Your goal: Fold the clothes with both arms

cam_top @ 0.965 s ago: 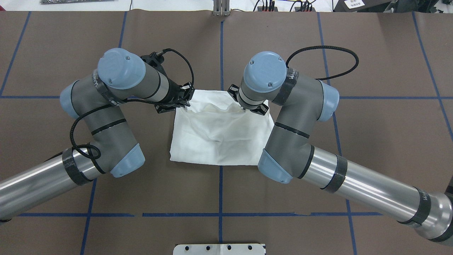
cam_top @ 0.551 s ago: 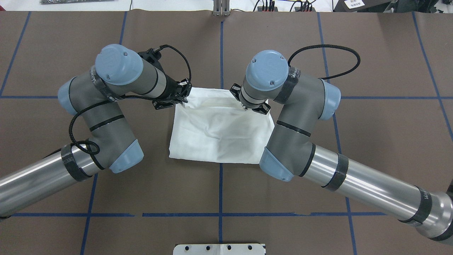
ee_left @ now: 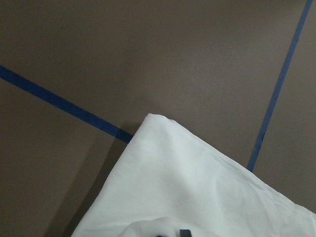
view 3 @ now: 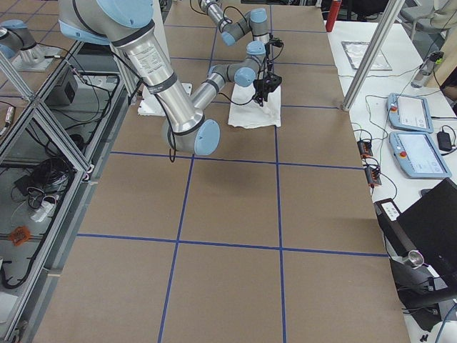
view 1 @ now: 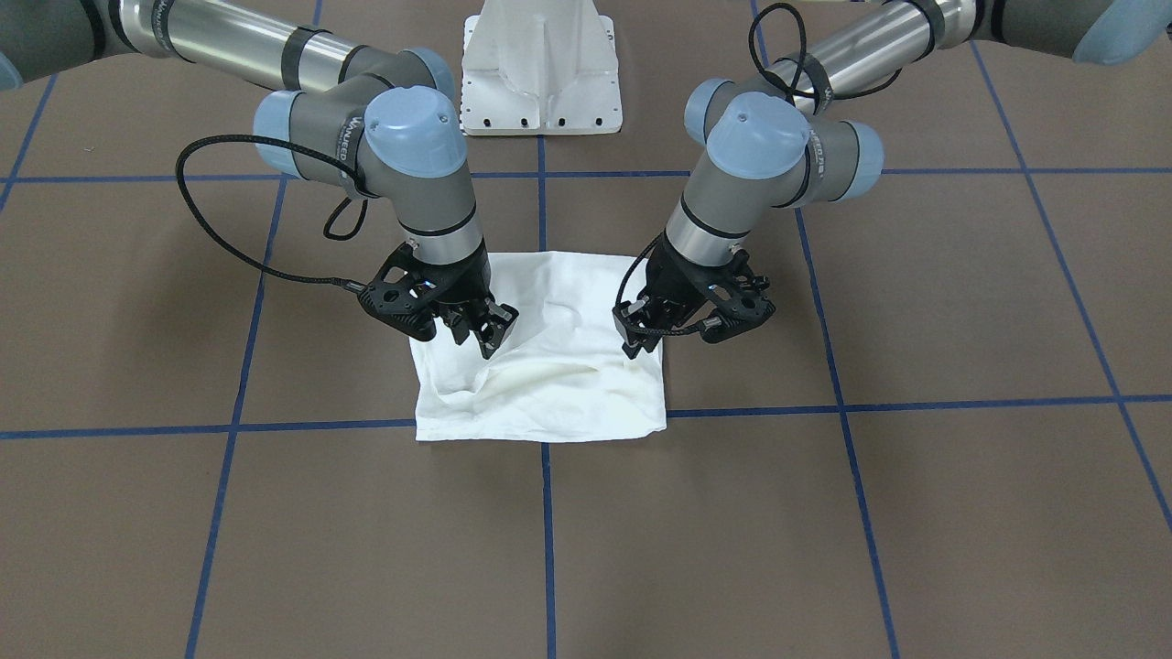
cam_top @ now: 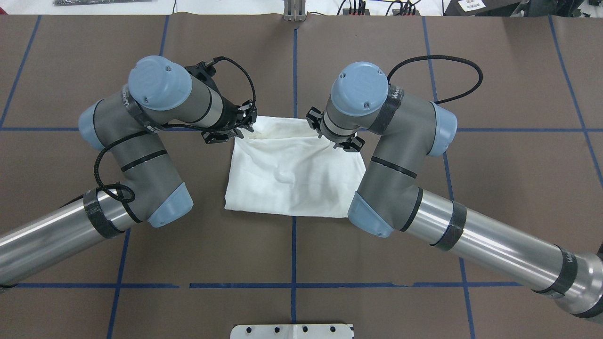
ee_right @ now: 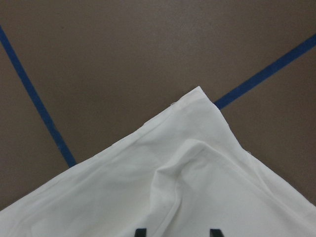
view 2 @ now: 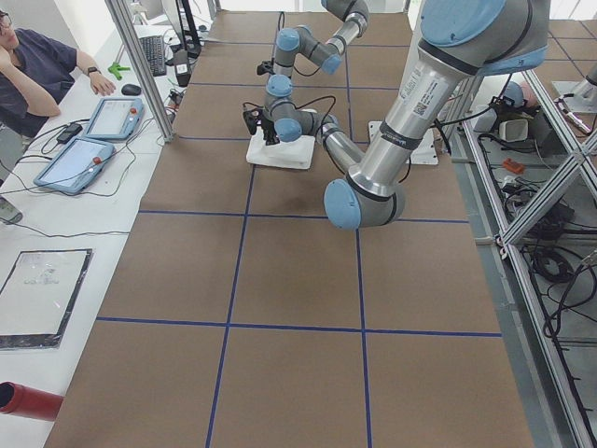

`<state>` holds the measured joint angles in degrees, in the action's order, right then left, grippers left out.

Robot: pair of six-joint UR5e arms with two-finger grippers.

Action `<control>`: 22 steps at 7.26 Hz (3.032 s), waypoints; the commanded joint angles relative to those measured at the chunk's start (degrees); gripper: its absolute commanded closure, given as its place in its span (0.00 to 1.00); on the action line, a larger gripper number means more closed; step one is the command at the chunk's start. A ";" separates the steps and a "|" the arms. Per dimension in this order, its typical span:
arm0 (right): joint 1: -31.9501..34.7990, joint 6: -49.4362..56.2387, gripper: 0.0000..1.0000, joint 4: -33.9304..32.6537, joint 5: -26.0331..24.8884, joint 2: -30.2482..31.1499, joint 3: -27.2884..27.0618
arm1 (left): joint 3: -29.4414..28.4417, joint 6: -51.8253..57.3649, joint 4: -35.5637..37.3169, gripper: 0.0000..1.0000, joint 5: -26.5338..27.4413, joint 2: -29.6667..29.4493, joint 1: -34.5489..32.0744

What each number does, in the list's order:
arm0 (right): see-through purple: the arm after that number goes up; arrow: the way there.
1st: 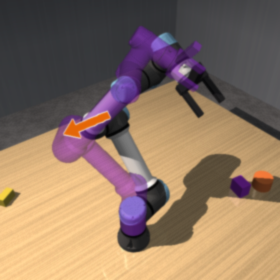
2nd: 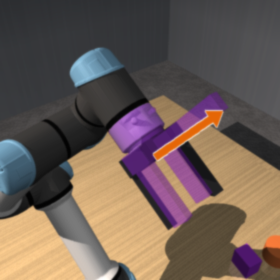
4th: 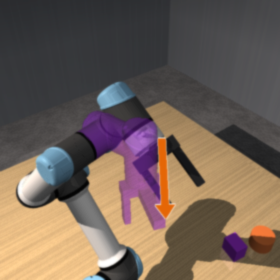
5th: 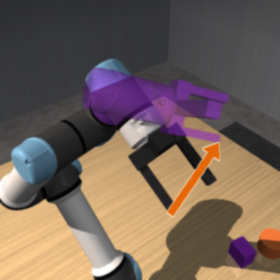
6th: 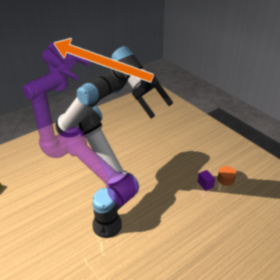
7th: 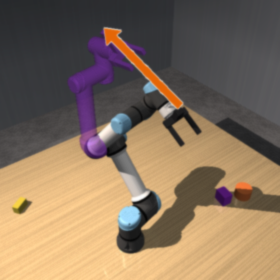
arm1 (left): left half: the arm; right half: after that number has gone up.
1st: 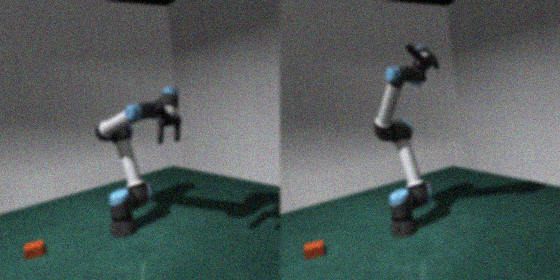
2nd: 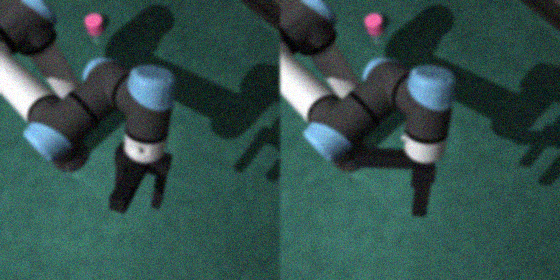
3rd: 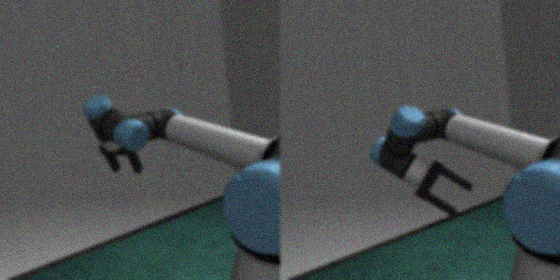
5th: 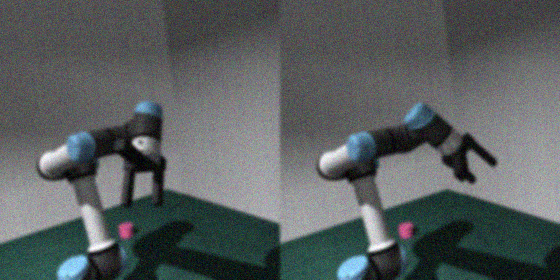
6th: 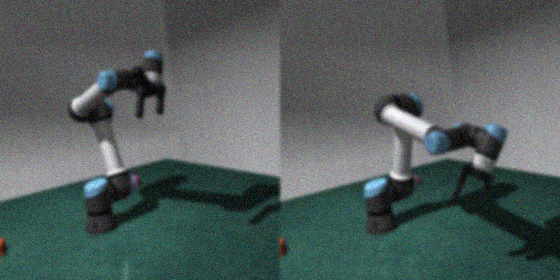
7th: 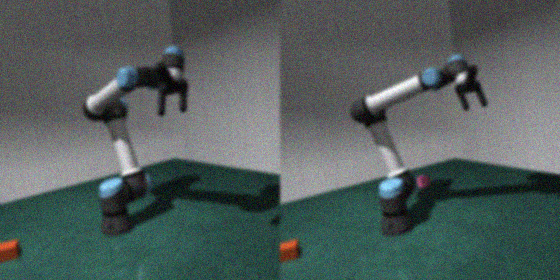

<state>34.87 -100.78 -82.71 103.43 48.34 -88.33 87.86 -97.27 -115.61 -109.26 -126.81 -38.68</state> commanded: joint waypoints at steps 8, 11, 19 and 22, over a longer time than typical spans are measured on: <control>-5.42 32.71 0.00 -2.19 -0.59 -0.18 1.31 | 0.12 13.50 0.21 0.00 -5.78 3.59 -6.75; -3.51 37.93 0.00 -1.14 -4.37 -9.38 15.60 | 0.21 13.69 0.13 0.00 -6.93 4.90 -7.81; 13.16 50.55 0.00 -1.97 6.31 -7.60 15.35 | 3.71 37.77 0.12 0.00 -7.28 12.35 -14.11; 23.62 65.62 0.00 -8.25 12.62 9.86 -3.55 | 6.27 60.12 0.39 0.00 -8.77 23.07 -25.79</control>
<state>53.73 -38.57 -89.66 111.84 50.58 -84.75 93.34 -45.51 -115.33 -117.73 -107.63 -59.77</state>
